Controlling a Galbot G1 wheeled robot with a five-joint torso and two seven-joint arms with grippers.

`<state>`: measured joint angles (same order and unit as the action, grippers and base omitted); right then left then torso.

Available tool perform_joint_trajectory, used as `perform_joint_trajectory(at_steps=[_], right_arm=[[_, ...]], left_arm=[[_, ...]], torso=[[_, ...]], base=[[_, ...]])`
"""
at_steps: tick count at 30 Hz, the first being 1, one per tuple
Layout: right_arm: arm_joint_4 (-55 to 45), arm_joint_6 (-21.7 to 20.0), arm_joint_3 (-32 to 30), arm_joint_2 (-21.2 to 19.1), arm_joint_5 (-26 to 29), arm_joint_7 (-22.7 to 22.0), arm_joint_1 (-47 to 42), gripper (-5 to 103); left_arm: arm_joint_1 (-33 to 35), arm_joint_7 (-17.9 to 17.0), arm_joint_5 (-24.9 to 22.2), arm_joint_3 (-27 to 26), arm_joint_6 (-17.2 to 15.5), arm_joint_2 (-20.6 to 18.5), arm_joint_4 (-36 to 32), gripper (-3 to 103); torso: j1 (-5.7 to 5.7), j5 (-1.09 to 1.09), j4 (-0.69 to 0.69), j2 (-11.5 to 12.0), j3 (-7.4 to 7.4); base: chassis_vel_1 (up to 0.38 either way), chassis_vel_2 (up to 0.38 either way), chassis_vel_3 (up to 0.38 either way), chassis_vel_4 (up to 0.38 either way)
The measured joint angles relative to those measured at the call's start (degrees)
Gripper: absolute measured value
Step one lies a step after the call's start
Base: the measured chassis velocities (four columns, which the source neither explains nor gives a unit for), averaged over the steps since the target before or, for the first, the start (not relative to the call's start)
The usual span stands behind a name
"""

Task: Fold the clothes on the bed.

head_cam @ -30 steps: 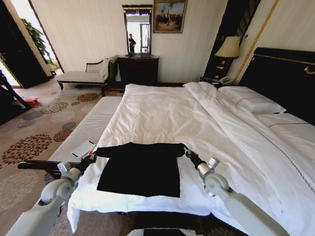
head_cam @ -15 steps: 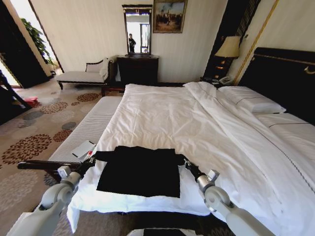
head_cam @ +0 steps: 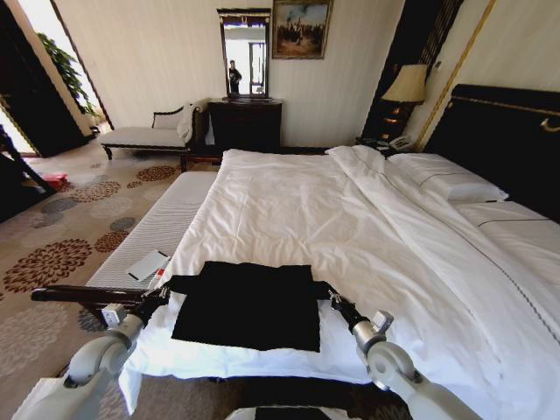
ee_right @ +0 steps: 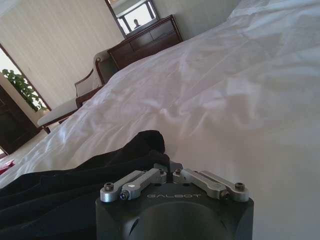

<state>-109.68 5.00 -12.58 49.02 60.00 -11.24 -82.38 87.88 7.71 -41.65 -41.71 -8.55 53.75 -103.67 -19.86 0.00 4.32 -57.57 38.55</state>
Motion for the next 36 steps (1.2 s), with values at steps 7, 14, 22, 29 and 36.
perform_joint_trajectory(at_steps=[7,14,22,29,36], right_arm=[[-1.19,-0.26,-0.56,-0.30,-0.95,-1.23,-1.26,25],[-1.61,-0.95,-2.64,-1.65,3.66,-2.67,3.17,51],[-1.31,-3.33,-1.98,-2.56,7.02,-3.79,6.78,80],[-7.33,-8.13,-1.47,-2.68,14.70,-9.75,5.88,100],[-17.44,-10.74,-2.15,-2.10,19.25,-16.39,0.30,100]], left_arm=[[1.12,-0.16,1.36,-0.75,2.28,0.21,-1.27,0],[1.00,0.13,-3.52,-2.88,1.88,0.05,-5.70,32],[-3.88,-3.39,-7.68,-3.02,-0.55,0.74,-2.89,53],[-6.82,-5.40,-9.50,-2.73,-2.12,1.15,-1.12,81],[-7.26,-5.61,-8.52,-2.66,-2.13,1.21,0.35,100]], torso=[[0.00,0.00,-0.01,0.00,0.00],[0.00,0.01,-0.01,0.00,0.00],[0.00,0.00,0.01,0.00,0.00],[-0.02,0.01,-0.02,0.01,0.01],[0.00,-0.02,0.00,0.00,0.00]], base=[[0.000,0.000,0.000,0.000],[0.000,0.000,0.000,0.000],[0.000,0.000,0.000,0.000],[0.000,0.000,0.000,0.000],[0.000,0.000,0.000,0.000]])
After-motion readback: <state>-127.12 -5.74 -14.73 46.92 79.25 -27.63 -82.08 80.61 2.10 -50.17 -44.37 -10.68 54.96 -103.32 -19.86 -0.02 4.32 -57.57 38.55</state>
